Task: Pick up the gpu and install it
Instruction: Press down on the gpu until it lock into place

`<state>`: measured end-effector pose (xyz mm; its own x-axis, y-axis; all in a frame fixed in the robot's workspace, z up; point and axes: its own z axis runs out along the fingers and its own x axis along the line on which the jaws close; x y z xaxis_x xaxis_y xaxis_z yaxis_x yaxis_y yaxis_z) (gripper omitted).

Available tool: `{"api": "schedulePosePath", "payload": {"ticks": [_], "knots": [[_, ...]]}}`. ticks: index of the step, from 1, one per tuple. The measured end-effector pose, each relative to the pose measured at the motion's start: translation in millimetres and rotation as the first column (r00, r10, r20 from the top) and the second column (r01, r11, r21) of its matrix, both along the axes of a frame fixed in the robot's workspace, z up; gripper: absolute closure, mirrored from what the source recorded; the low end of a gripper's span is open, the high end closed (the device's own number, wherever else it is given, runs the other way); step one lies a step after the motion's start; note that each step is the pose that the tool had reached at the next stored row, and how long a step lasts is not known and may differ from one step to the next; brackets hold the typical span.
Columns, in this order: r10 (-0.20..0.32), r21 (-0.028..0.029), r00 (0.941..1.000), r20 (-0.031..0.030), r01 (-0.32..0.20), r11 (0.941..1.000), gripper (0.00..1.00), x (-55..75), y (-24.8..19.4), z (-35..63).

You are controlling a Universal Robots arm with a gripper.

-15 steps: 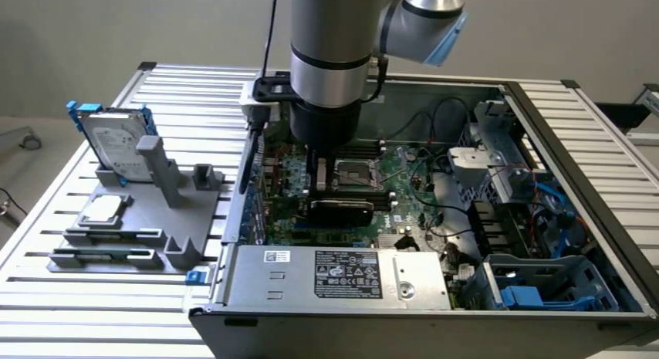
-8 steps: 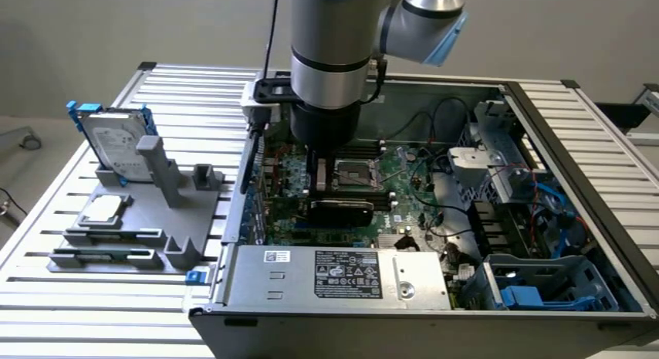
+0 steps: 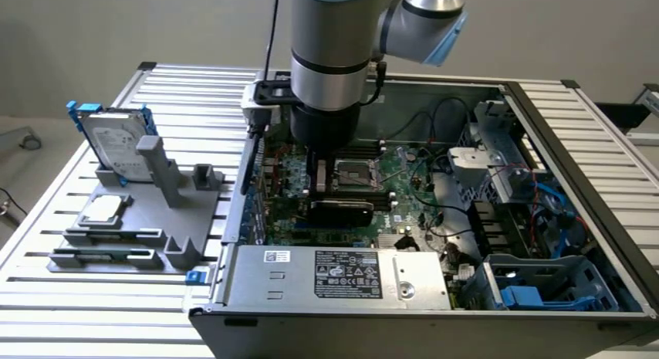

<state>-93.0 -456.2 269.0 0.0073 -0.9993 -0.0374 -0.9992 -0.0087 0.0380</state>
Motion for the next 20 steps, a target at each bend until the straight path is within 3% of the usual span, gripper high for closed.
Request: {"api": "schedulePosePath", "payload": {"ticks": [10,13,17,20], "knots": [[0.000,0.0001,1.0000,0.0000,0.000,1.0000,0.89,0.0,0.4,-3.4],[0.000,0.0049,1.0000,0.0008,0.000,1.0000,0.89,0.0,0.6,-0.2],[0.000,0.0069,1.0000,-0.0052,0.000,1.0000,0.89,-2.1,0.4,7.9],[0.000,0.0110,0.9999,-0.0140,0.001,0.9999,0.89,-5.8,0.3,10.4]]}}
